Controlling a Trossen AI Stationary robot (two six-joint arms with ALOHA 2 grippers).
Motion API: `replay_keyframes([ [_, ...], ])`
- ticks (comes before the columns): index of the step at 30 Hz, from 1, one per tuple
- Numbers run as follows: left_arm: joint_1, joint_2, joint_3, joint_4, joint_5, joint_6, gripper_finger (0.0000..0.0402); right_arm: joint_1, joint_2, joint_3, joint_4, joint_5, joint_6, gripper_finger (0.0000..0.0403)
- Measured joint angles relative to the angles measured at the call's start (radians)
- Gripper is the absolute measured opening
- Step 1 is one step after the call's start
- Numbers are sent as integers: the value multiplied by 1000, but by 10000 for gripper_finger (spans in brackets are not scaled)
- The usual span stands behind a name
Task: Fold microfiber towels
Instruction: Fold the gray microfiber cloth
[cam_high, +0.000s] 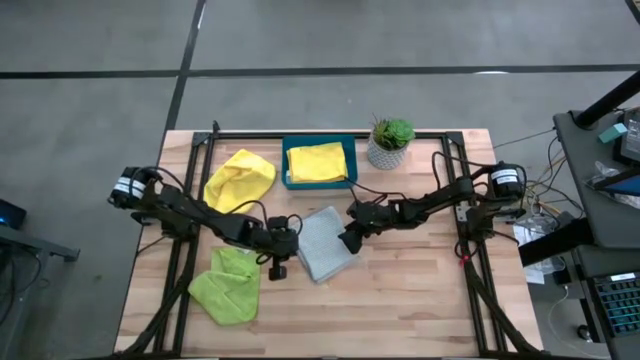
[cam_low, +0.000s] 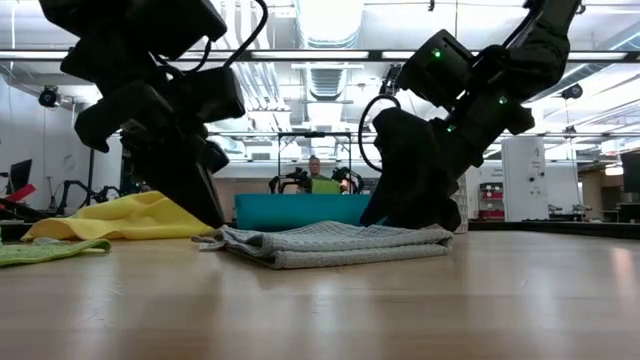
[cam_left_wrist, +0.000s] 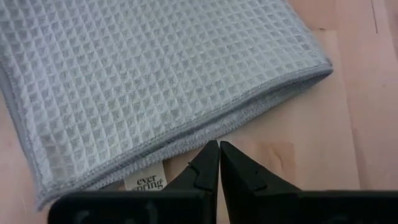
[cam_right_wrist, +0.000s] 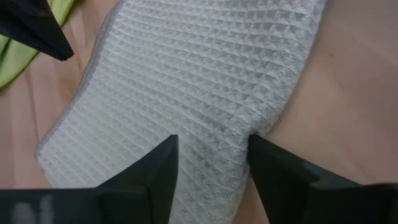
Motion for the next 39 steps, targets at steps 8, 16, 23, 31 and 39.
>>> replay_keyframes([
  [8, 6, -37, 0, -6, 0, 46, 0, -5, -1, 6, 3, 0, -3, 127],
  [16, 10, -51, -3, -16, -9, 70, 0, -7, -1, 20, 3, -24, -17, 52],
  [23, -7, -51, -67, 23, -6, -16, 0, -12, -12, 62, -102, -28, -85, 11],
  [31, -9, -11, -152, 253, -10, -60, 0, -26, -25, 233, -464, -15, -228, 9],
  [39, -8, 71, -156, 366, -62, -52, 0, -26, -20, 437, -781, 53, -321, 9],
])
